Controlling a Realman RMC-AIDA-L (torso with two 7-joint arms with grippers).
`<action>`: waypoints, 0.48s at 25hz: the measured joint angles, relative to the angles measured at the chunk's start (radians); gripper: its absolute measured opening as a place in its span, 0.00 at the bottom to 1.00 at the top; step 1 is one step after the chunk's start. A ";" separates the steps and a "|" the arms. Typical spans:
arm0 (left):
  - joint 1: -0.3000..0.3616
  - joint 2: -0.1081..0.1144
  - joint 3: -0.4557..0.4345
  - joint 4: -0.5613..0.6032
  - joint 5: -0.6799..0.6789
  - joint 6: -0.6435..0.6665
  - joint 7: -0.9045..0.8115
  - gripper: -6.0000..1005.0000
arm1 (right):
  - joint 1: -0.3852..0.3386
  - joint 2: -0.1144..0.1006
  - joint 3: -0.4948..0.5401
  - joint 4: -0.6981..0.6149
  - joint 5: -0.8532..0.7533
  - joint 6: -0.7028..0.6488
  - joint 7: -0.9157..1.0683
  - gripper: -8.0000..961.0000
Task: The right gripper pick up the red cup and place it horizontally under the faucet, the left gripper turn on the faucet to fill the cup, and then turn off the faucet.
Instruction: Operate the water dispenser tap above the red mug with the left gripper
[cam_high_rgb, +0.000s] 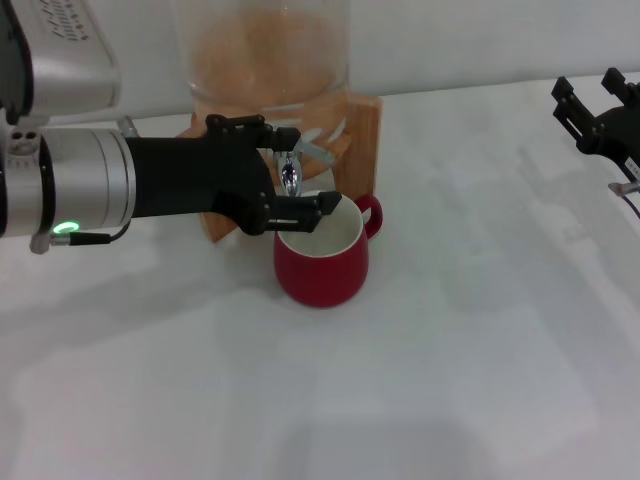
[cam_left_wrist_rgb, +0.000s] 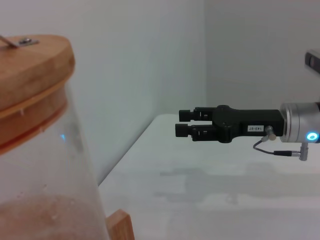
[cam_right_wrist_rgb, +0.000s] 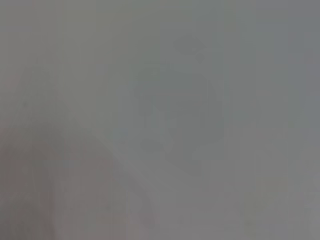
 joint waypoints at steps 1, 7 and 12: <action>-0.001 0.000 0.000 -0.001 0.005 -0.002 -0.001 0.83 | -0.001 0.000 0.000 0.001 0.000 0.000 0.000 0.71; -0.019 -0.002 0.000 -0.041 0.021 -0.006 0.000 0.83 | -0.004 0.001 0.000 0.005 0.000 0.000 0.000 0.71; -0.028 -0.002 0.000 -0.060 0.021 -0.007 0.016 0.83 | -0.003 0.002 0.000 0.006 0.000 0.000 0.000 0.71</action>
